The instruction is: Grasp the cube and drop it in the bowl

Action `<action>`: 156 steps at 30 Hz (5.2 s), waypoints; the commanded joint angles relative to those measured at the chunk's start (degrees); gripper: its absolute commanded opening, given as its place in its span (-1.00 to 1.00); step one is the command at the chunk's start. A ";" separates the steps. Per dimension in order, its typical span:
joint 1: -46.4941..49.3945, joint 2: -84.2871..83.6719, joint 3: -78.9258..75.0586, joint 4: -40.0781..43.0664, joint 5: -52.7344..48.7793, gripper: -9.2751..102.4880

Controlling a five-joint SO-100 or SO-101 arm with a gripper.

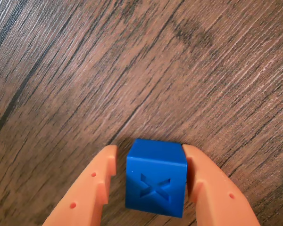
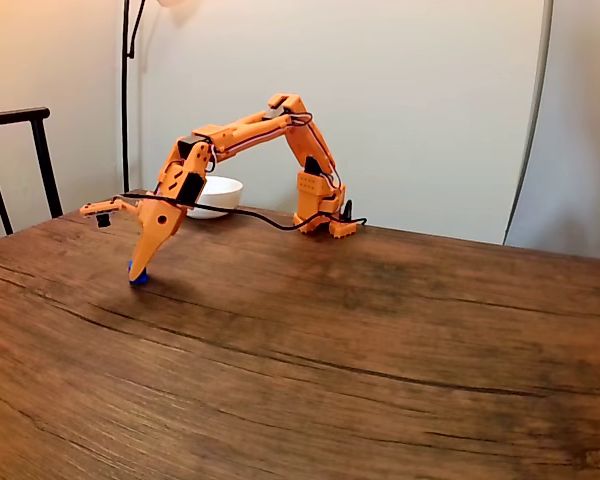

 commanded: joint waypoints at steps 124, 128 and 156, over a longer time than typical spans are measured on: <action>51.59 77.17 52.91 13.10 34.72 -0.77; 53.79 77.17 58.54 6.77 38.41 -0.77; 38.50 78.05 57.04 2.72 32.70 -0.14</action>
